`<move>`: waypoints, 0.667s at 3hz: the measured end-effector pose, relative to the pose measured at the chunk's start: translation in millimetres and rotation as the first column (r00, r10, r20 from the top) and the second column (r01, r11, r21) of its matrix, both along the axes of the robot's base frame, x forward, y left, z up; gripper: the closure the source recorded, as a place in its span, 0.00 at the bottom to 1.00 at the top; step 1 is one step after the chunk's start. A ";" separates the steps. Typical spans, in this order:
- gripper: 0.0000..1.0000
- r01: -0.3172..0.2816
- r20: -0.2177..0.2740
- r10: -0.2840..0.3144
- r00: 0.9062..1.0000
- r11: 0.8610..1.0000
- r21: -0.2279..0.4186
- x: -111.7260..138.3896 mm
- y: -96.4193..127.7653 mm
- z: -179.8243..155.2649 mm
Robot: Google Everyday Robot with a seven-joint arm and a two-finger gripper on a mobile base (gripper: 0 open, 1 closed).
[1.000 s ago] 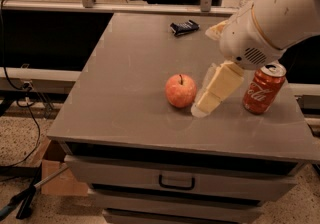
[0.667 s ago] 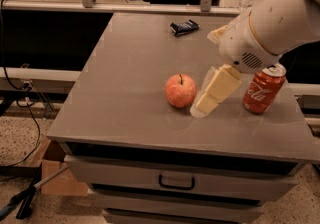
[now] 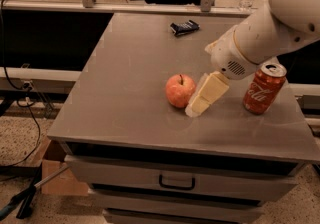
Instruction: Move apple near rxbar blueberry
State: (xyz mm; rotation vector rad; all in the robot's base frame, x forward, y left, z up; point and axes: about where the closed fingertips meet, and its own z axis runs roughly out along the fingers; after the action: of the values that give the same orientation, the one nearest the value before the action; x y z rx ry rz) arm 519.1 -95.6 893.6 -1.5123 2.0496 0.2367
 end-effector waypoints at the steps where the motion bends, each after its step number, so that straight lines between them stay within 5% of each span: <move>1: 0.00 -0.010 -0.054 0.011 0.998 1.000 0.011 5.7 11.0 -16.7; 2: 0.19 -0.023 -0.098 0.025 0.995 1.000 0.015 7.0 16.7 -28.0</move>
Offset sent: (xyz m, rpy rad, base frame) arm 0.0102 0.0207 -0.0424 0.0213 0.1531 0.0346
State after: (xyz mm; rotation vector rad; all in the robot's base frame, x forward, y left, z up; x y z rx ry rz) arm 526.1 -78.9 865.5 -1.5452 2.1023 0.3406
